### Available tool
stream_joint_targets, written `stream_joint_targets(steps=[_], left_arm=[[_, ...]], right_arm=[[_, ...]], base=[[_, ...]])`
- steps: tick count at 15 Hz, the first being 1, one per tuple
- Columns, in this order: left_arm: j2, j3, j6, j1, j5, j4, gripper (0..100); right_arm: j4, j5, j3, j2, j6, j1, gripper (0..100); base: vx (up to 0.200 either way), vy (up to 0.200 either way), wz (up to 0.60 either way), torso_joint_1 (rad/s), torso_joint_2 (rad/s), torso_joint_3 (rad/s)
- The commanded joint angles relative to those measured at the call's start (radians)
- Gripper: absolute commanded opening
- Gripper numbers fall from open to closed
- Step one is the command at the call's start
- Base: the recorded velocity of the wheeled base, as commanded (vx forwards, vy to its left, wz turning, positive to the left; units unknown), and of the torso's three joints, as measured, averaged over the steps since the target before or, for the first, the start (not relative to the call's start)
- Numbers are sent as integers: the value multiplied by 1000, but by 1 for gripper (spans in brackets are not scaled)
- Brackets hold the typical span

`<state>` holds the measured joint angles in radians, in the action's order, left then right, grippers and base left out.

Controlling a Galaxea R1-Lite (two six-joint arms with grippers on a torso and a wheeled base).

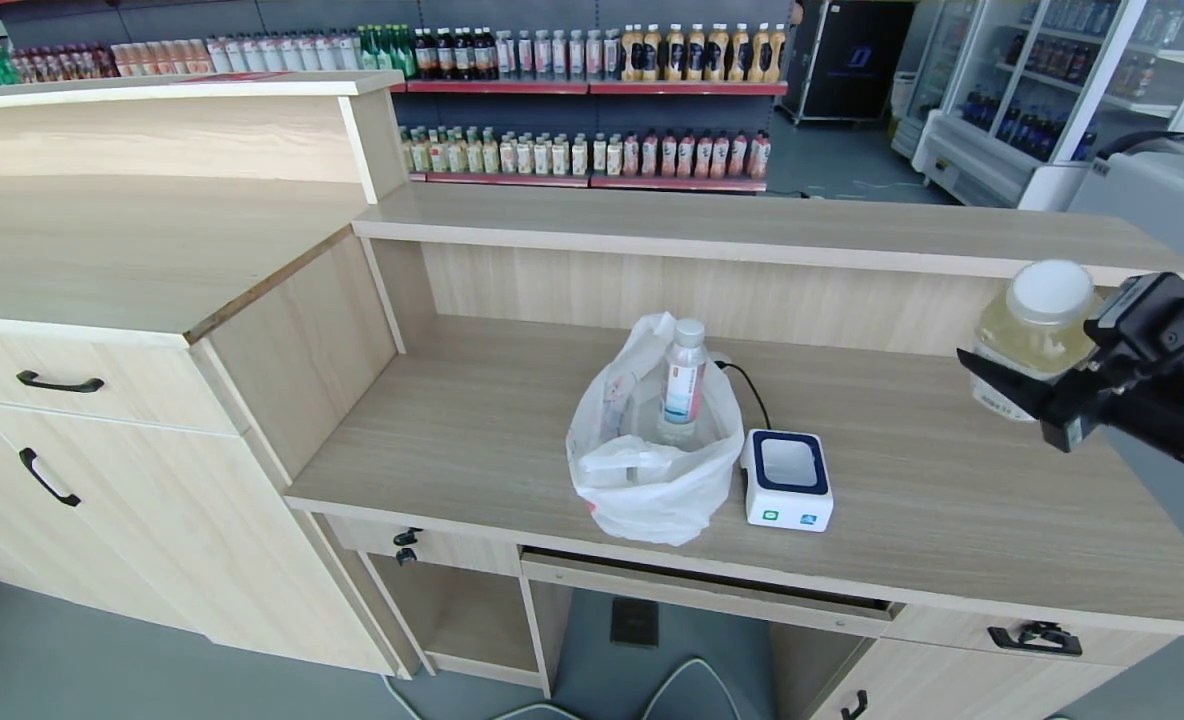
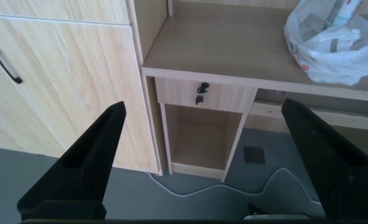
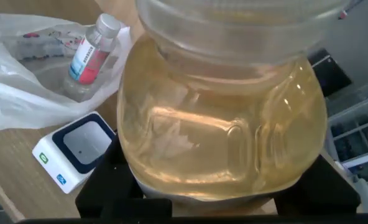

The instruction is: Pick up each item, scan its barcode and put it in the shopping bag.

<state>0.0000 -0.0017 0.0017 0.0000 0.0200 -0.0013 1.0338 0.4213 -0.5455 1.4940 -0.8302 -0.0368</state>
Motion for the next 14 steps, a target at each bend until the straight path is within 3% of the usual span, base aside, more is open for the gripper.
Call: stream_joint_targets(steps=[1, 4, 6, 10, 14], left_arm=[[2, 0, 0, 0, 0, 0, 100], [0, 0, 0, 0, 0, 0, 100], [2, 0, 0, 0, 0, 0, 100], [2, 0, 0, 0, 0, 0, 100], [2, 0, 0, 0, 0, 0, 100]], right_arm=[[57, 1, 19, 57, -44, -17, 0], [72, -18, 4, 89, -182, -18, 0], [109, -38, 36, 106, -260, -18, 0], [166, -33, 41, 167, -260, -17, 0], [180, 4, 49, 258, -259, -48, 0]], base=[[0, 0, 0, 0, 0, 0], [0, 0, 0, 0, 0, 0], [0, 0, 600, 2, 0, 0], [0, 0, 600, 6, 4, 1], [0, 0, 0, 0, 0, 0]])
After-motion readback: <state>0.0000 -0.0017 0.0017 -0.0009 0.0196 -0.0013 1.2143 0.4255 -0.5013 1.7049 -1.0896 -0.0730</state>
